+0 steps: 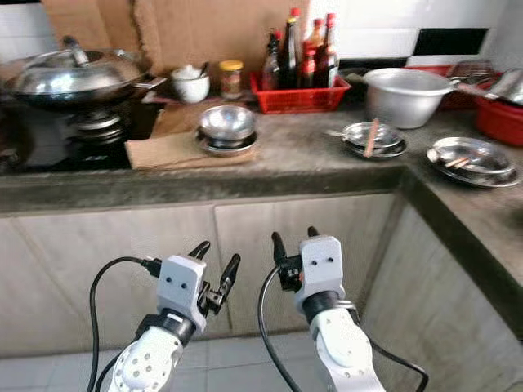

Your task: Kitchen organization

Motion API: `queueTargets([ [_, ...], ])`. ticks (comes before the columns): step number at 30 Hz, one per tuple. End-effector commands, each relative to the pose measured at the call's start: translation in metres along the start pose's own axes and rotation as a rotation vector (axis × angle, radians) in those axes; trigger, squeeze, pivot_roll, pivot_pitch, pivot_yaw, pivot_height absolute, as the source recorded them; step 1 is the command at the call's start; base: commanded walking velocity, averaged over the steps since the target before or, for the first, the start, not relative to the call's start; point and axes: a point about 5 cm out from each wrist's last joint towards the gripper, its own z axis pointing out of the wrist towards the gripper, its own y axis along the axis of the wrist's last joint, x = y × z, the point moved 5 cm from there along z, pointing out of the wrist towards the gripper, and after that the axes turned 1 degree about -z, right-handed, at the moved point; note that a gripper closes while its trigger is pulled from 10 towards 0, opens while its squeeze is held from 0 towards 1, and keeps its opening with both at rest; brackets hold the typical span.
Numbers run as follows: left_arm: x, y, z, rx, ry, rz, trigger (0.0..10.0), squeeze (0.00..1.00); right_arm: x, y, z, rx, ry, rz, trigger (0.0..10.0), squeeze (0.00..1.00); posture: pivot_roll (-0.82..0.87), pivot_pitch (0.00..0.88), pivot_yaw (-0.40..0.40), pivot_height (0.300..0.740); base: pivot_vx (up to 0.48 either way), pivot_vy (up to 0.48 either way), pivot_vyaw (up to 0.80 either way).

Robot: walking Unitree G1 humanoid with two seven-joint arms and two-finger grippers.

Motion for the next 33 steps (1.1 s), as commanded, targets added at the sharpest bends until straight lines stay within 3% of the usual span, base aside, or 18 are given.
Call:
queueTargets([
  [1, -0.0027, -0.0001, 0.0009, 0.006, 0.002, -0.003, 10.0, 0.00, -0.0076, 0.0004, 0.0002, -0.004, -0.024, -0.012, 10.0, 0.00, 0.11, 0.036, -0.008, 0.740, 0.000, 0.000, 0.00],
  [33, -0.0018, -0.0016, 0.0014, 0.005, -0.002, -0.001, 10.0, 0.00, -0.0028, -0.0090, -0.0010, 0.031, -0.003, -0.032, 10.0, 0.00, 0.11, 0.016, -0.005, 0.740, 0.000, 0.000, 0.00],
])
